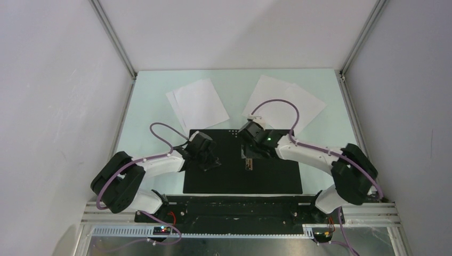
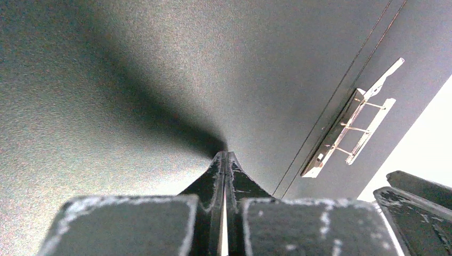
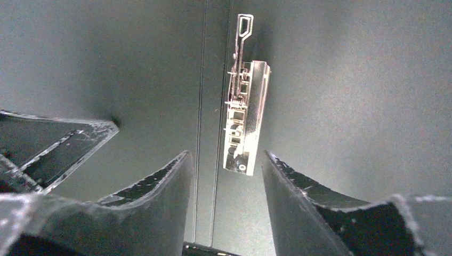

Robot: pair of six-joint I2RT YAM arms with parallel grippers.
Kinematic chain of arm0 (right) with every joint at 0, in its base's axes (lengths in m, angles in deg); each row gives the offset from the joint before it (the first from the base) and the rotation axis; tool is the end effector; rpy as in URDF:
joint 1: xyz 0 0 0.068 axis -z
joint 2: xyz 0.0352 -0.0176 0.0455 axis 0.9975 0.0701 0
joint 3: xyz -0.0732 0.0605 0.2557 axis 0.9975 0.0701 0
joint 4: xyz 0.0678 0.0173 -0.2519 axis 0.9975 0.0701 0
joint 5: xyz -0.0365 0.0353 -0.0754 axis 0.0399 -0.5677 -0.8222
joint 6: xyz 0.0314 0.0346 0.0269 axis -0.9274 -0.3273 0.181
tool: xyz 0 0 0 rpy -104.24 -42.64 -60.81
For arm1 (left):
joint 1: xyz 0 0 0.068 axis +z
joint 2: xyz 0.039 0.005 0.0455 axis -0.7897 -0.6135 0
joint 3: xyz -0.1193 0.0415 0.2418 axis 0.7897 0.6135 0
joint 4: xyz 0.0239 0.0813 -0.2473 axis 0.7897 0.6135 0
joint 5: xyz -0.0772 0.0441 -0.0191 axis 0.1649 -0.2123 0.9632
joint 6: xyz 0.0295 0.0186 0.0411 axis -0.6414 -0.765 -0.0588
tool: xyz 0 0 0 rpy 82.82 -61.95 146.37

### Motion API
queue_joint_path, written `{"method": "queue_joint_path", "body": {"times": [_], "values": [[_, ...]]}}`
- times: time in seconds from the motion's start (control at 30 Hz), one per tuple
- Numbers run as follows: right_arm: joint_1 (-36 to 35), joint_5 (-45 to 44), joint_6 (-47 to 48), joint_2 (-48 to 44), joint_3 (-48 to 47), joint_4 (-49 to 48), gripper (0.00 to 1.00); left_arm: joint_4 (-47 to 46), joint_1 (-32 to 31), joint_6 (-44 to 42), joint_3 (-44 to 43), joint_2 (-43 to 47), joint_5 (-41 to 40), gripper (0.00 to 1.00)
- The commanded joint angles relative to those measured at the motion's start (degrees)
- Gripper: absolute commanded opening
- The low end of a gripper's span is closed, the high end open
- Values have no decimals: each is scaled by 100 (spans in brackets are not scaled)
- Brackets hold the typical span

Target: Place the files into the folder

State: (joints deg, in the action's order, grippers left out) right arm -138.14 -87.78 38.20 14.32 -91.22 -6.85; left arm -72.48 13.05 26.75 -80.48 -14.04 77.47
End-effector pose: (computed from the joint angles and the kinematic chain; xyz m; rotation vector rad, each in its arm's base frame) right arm 0.2004 0.2417 0.2131 -0.1459 2.5879 0.2248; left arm 0.1884 -0.1533 0.1379 -0.7224 2.6307 -0.6661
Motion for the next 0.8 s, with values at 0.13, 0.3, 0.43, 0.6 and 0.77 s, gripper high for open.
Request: {"method": "queue_joint_path", "body": {"times": [0.13, 0.3, 0.43, 0.6, 0.77], "values": [[603, 1082, -178, -1129, 1169, -963, 39, 804, 53, -387, 145, -188, -349, 0], [855, 1446, 102, -827, 1285, -1570, 36, 804, 57, -485, 178, -75, -386, 0], [922, 1462, 250, -364, 995, -1593, 36, 865, 56, -591, 166, 40, -406, 0], [897, 1189, 340, 76, 715, -1529, 36, 1064, 82, -786, 90, 228, -501, 0], [866, 928, 429, 313, 580, -1540, 34, 1254, 120, -981, -23, 451, -581, 0]]}}
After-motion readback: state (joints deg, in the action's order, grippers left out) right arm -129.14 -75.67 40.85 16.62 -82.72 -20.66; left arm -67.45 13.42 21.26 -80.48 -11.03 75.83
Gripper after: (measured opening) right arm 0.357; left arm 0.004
